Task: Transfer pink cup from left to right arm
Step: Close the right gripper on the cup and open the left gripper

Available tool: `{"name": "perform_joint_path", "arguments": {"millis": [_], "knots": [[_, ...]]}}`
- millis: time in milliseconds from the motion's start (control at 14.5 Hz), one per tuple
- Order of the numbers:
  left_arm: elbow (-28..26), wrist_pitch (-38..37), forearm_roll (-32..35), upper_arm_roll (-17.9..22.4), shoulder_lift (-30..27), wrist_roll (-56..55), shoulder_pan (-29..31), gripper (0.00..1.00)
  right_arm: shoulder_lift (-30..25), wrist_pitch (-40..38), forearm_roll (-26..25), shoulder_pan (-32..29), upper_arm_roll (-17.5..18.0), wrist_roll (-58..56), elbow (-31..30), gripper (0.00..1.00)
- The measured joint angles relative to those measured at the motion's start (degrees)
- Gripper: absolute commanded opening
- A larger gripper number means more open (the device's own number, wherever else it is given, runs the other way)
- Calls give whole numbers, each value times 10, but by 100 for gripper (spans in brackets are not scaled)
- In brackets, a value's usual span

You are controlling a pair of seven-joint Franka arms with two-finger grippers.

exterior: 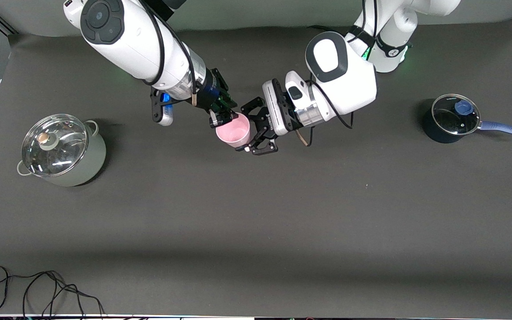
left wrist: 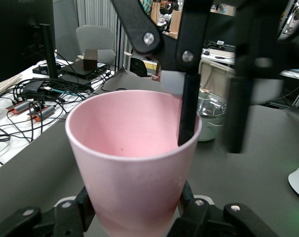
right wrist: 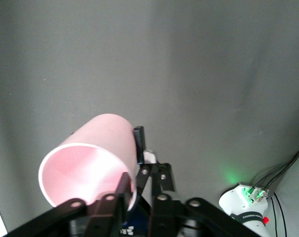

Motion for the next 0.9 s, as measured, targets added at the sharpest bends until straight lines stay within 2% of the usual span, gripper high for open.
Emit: {"name": "perform_joint_path", "arguments": {"millis": [138,482,551,757,895], "knots": [[-1,2,-1,0,0,0,-1,58,1,1,0,0,-1,-2,0,0],[-1,4,-1,0,1,0,-1,60,3,3,0,0,-1,-3,0,0],[-1,4,-1,0,1,0,-1,74,3,3,0,0,-1,-3,0,0],[-1,7,-2,1,2,0,0,98,3,2,0,0,-1,-8,0,0],[-1,7,-2,2,2,0,2,98,4,2,0,1,-1,-10,0,0]]}}
